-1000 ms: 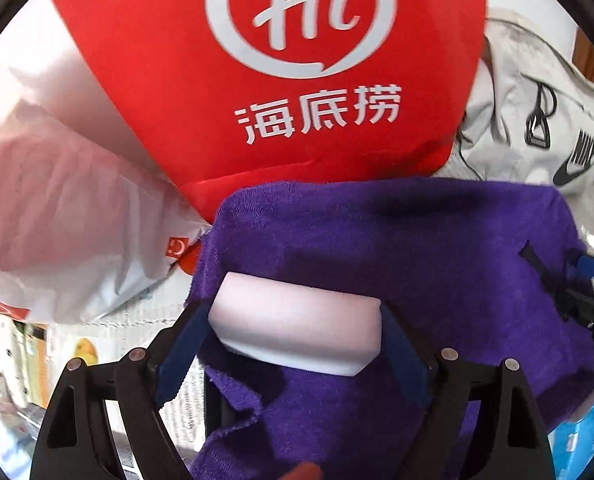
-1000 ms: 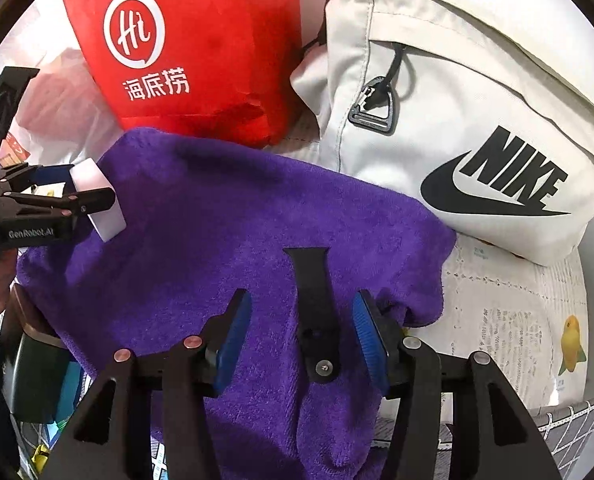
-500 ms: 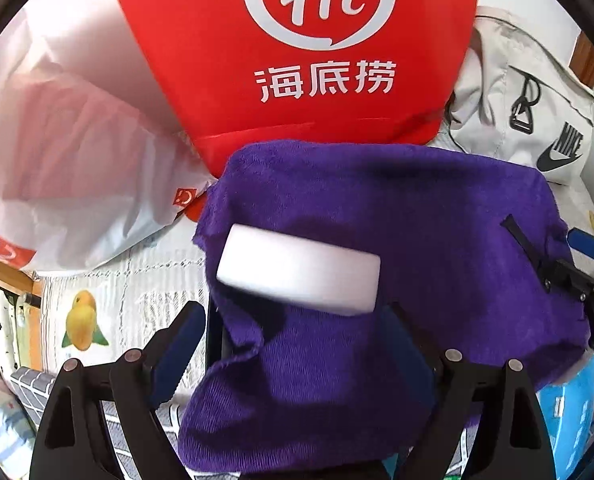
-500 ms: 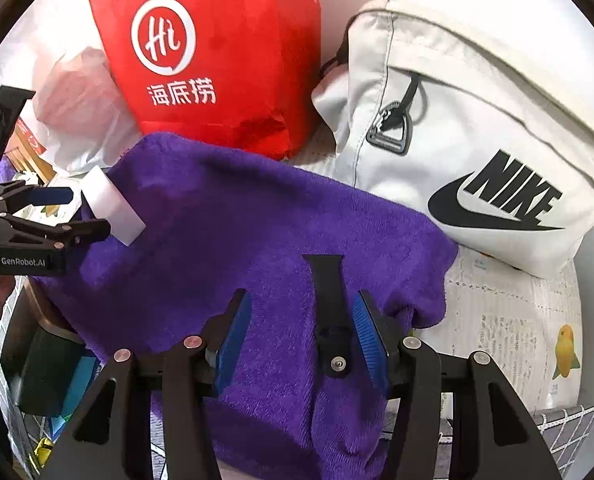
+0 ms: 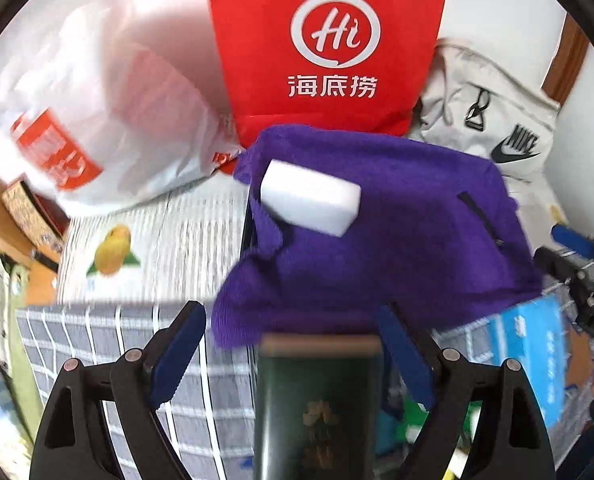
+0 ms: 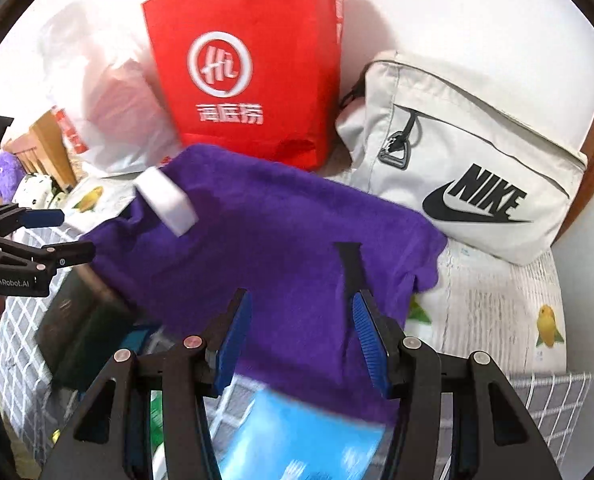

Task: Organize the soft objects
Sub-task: 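Grasp the white glove with the right tool while the left tool returns to the table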

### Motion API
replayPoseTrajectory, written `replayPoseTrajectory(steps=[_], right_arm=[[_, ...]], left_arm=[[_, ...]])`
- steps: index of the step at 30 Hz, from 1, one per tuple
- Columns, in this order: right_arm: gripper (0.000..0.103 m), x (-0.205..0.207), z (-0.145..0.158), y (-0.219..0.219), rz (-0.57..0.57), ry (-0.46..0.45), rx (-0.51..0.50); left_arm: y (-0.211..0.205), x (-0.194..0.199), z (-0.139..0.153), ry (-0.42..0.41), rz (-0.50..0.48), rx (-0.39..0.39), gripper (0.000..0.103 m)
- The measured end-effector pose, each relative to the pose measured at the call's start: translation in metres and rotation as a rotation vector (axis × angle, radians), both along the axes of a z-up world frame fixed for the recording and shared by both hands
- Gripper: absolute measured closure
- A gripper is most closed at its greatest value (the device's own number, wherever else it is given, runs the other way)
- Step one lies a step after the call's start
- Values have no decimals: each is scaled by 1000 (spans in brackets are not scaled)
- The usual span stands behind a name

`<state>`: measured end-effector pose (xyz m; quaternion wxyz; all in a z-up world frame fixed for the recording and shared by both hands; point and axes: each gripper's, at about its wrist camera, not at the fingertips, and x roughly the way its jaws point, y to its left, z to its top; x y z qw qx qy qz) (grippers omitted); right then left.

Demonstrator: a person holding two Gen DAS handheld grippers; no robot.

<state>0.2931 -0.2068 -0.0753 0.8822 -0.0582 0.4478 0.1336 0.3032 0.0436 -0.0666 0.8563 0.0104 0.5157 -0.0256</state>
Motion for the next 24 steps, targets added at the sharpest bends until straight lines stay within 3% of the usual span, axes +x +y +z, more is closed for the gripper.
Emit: replayPoseTrajectory(steps=[9, 12, 15, 17, 21, 24], right_arm=[[49, -81, 10, 19, 19, -6, 31], [49, -115, 4, 24, 23, 2, 35], [49, -144, -3, 26, 24, 8, 50], [49, -159, -7, 25, 22, 15, 58], [49, -191, -16, 21, 24, 30, 90], [48, -205, -29, 20, 29, 48, 101]], left_arm=[[21, -90, -10, -28, 71, -96, 16], [24, -112, -22, 25, 79, -102, 16], [24, -131, -29, 12, 82, -90, 16], [25, -144, -34, 31, 81, -128, 16], [22, -166, -40, 0, 61, -193, 16], [18, -179, -45, -28, 53, -199, 16]])
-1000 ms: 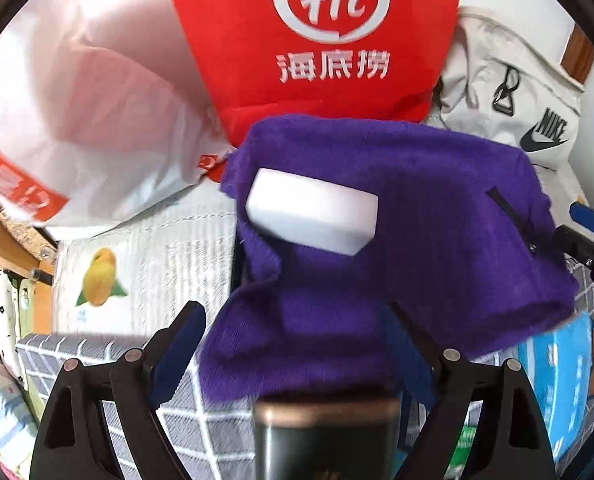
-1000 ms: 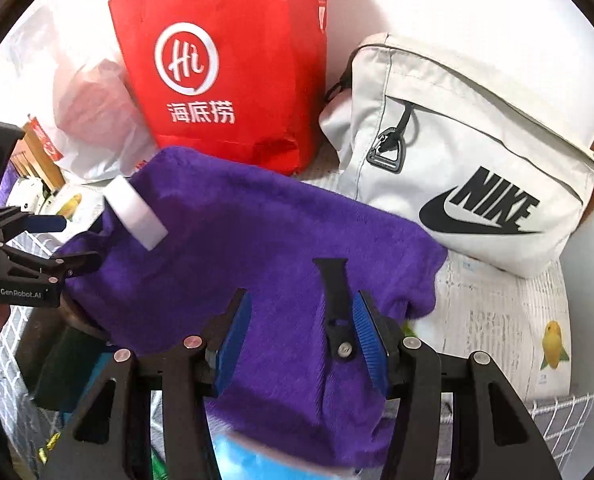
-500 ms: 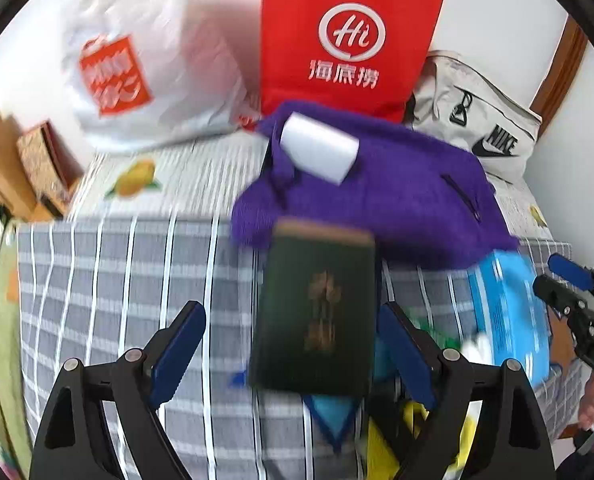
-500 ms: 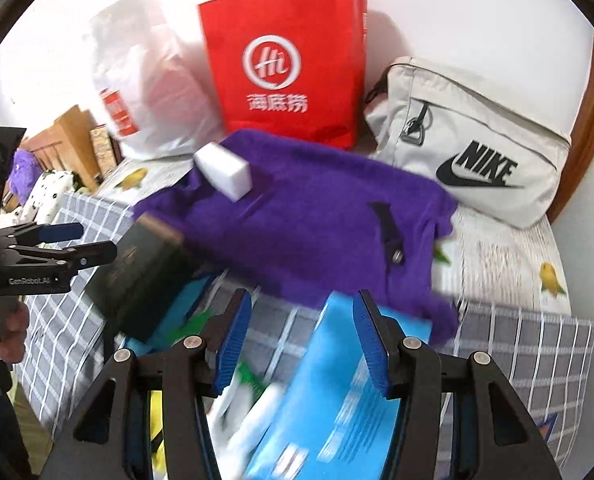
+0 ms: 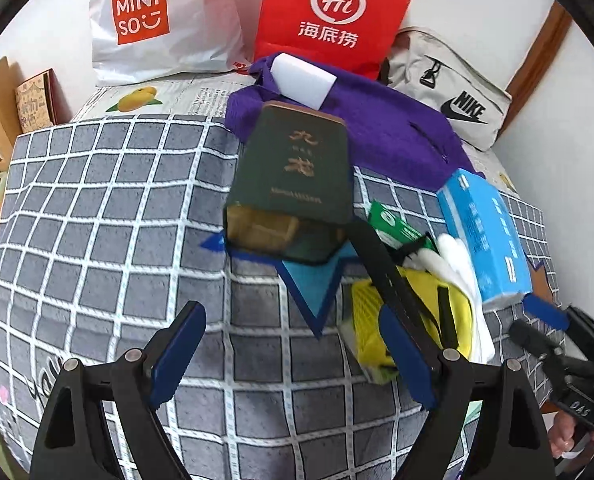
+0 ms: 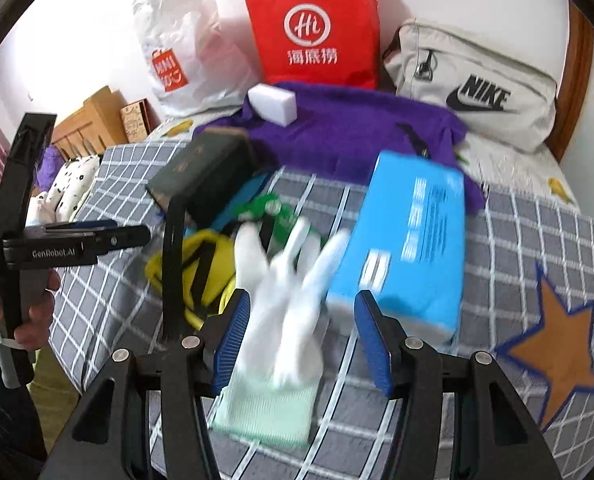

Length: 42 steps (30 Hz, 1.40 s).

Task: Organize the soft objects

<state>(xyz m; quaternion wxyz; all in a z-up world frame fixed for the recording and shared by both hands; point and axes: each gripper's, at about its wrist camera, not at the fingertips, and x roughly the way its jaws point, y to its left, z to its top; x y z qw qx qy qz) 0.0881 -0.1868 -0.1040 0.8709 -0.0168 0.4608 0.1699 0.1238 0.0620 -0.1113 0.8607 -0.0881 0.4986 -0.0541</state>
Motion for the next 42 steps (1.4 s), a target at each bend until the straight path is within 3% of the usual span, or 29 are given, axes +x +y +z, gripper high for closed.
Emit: replayPoseTrajectory(steps=[7, 11, 17, 19, 21, 24, 33, 39, 42], right_arm=[[47, -9, -36, 6, 45, 80, 62], [29, -9, -46, 10, 29, 62, 41], [27, -1, -59, 12, 44, 89, 68], [34, -3, -59, 13, 54, 73, 68], [66, -6, -57, 12, 75, 63, 92], [76, -16, -49, 11, 88, 30, 89], [79, -47, -14, -21, 9, -65, 68], [79, -62, -9, -39, -54, -78, 76], [79, -67, -11, -46, -69, -71, 76]], left_arm=[[-12, -25, 0, -60, -20, 26, 16], [-12, -30, -6, -24, -11, -5, 16], [-19, -32, -6, -37, -28, 81, 16], [-18, -31, -6, -34, -29, 70, 15], [-17, -30, -8, -18, -32, 66, 15], [-15, -30, -10, -13, -29, 59, 15], [-23, -32, -3, -45, -64, 8, 15], [-42, -23, 3, -64, -100, 8, 15], [-48, -11, 8, -80, -71, 53, 15]])
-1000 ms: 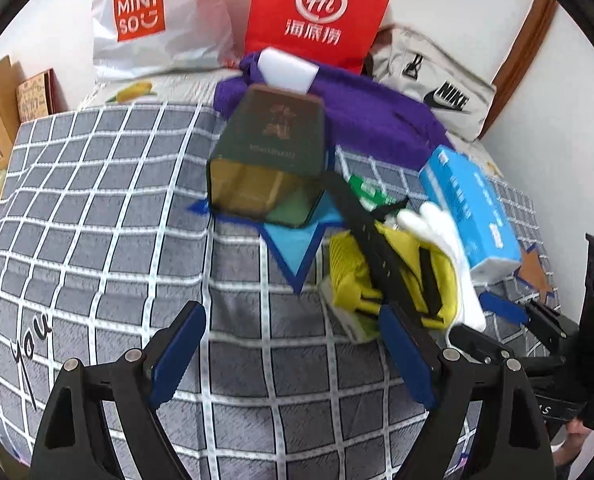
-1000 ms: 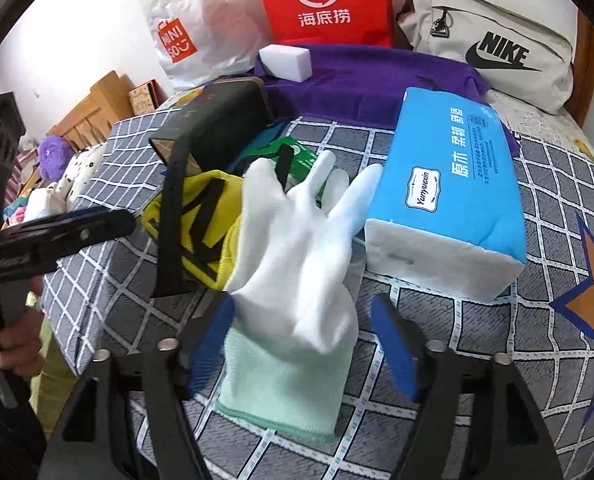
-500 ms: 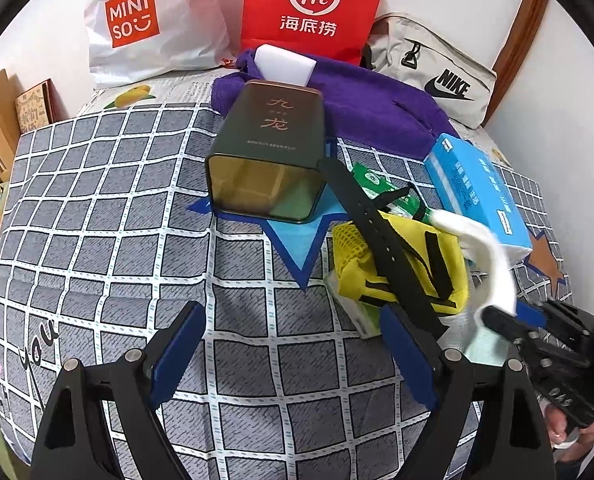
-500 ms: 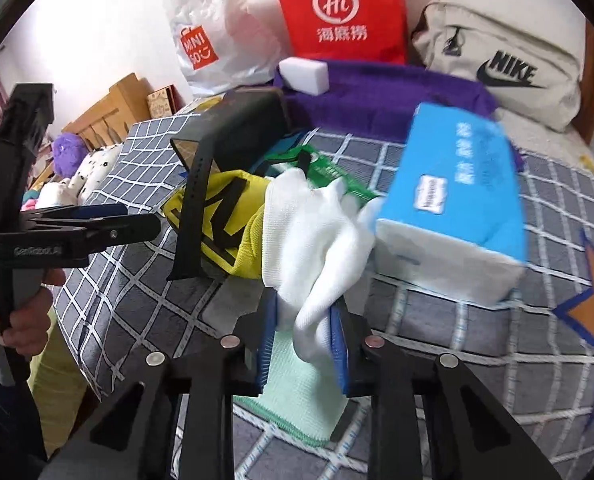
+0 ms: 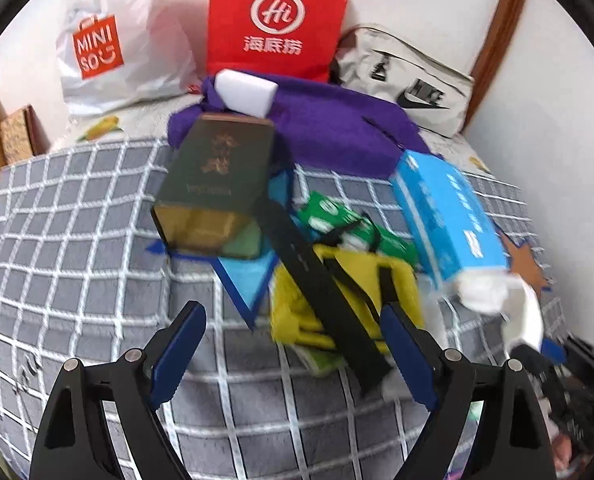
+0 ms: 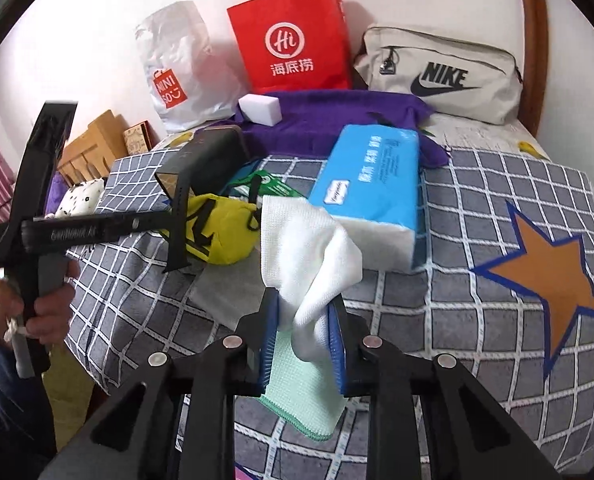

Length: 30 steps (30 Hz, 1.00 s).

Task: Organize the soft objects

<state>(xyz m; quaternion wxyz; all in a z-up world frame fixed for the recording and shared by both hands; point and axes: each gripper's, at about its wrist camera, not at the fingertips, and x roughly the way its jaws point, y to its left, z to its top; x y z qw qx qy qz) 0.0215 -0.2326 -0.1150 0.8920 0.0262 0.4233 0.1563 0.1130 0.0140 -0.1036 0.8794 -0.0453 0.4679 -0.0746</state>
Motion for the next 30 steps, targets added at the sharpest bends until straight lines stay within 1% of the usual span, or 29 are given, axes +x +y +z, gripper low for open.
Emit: replayPoseTrajectory(steps=[5, 9, 11, 13, 14, 15, 17, 19, 22, 23, 25, 27, 28, 30], right_arm=[[79, -1, -3, -2, -2, 10, 4], [79, 0, -6, -2, -3, 17, -9], [79, 1, -8, -3, -1, 23, -5], [79, 3, -9, -3, 2, 25, 0], [79, 3, -10, -3, 3, 26, 0], [79, 4, -10, -3, 4, 27, 0], [79, 4, -10, -3, 4, 26, 2], [79, 4, -10, -4, 3, 26, 10], [79, 4, -10, -4, 1, 24, 12], [79, 4, -10, -4, 1, 24, 12], [79, 5, -10, -4, 1, 24, 15], [79, 5, -8, -4, 0, 21, 16], [79, 4, -7, -4, -1, 17, 17], [79, 3, -4, -5, -2, 11, 21]], left_arm=[[-7, 26, -10, 50, 47, 4, 15], [-15, 36, -22, 78, 82, 66, 16], [-19, 37, -26, 83, 68, 79, 26], [-21, 36, -27, 82, 45, 49, 46], [-20, 36, -25, 83, 39, 28, 53], [-19, 35, -22, 79, 34, 9, 63], [-19, 34, -15, 59, 22, -3, 66], [-18, 33, -8, 40, -3, -21, 76], [-16, 31, 0, 28, -31, -64, 82], [-17, 31, 1, 25, -44, -71, 83], [-16, 29, 3, 25, -54, -87, 88], [-14, 28, 6, 22, -68, -120, 88], [-15, 28, 6, 19, -71, -119, 88], [-19, 29, 2, 26, -80, -91, 88]])
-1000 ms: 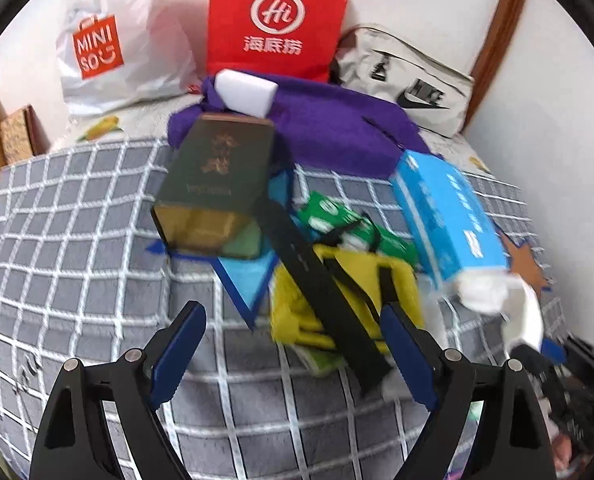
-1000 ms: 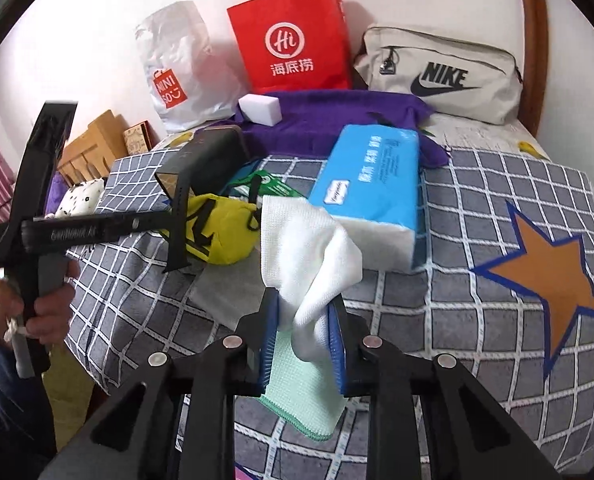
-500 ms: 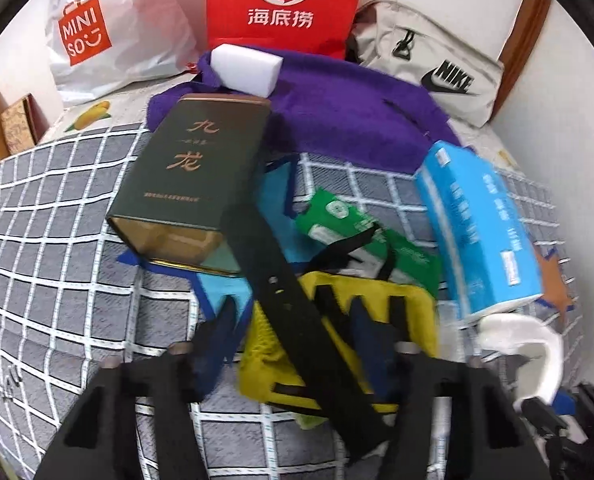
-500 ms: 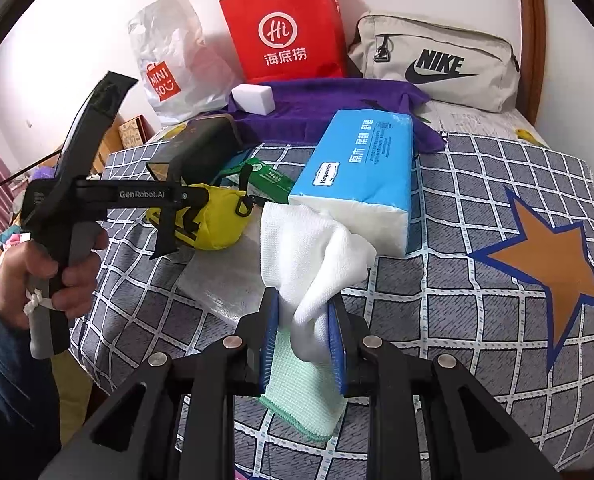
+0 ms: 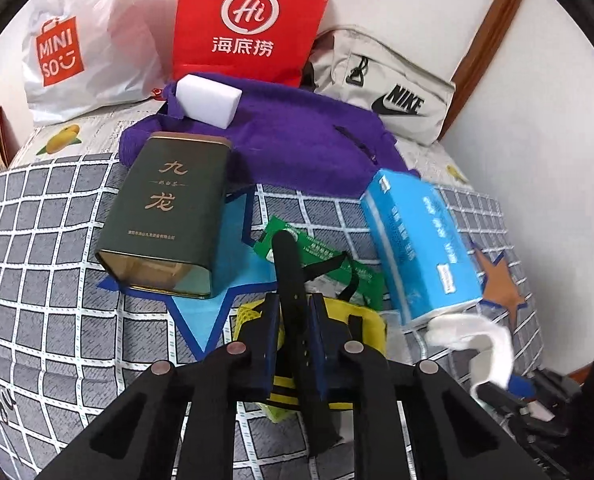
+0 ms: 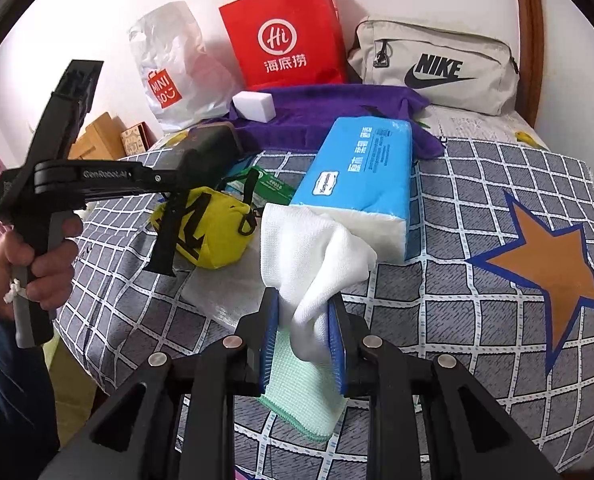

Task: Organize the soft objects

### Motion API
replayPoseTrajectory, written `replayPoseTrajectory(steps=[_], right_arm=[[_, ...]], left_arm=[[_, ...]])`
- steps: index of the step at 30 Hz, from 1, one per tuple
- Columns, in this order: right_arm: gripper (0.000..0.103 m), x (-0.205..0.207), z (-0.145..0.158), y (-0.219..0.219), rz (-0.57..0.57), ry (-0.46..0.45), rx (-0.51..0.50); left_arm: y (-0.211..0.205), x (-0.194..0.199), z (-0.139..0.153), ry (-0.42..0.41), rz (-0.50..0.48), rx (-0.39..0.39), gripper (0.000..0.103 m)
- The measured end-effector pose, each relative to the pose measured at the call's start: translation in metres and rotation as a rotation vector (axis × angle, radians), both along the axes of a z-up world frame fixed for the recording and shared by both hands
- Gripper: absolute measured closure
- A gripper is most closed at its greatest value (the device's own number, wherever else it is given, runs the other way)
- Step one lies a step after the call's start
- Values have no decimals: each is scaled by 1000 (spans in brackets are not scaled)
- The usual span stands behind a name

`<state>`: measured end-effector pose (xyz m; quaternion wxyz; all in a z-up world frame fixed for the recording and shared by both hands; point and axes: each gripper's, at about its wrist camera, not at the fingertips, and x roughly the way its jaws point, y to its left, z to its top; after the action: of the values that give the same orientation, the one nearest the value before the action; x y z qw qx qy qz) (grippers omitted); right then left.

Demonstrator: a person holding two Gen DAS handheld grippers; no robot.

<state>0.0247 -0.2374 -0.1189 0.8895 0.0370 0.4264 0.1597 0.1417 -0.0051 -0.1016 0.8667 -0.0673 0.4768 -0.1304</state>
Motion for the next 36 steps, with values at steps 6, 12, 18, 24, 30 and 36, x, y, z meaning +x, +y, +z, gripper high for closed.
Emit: replayPoseTrajectory(steps=[6, 12, 18, 24, 30, 36], right_arm=[[79, 0, -2, 0, 5, 10, -7], [79, 0, -5, 1, 9, 23, -8], [79, 1, -8, 5, 22, 29, -8], [79, 1, -9, 1, 10, 33, 1], [79, -1, -6, -1, 6, 22, 0], [79, 0, -5, -6, -3, 18, 3]], left_arm=[[-3, -5, -10, 26, -4, 32, 86], [-12, -16, -6, 14, -39, 90, 66], [-27, -15, -21, 13, -59, 188, 58], [-34, -10, -28, -8, -82, 229, 59], [-21, -10, -18, -10, -66, 190, 84], [-3, -15, -9, -3, -72, 108, 92]])
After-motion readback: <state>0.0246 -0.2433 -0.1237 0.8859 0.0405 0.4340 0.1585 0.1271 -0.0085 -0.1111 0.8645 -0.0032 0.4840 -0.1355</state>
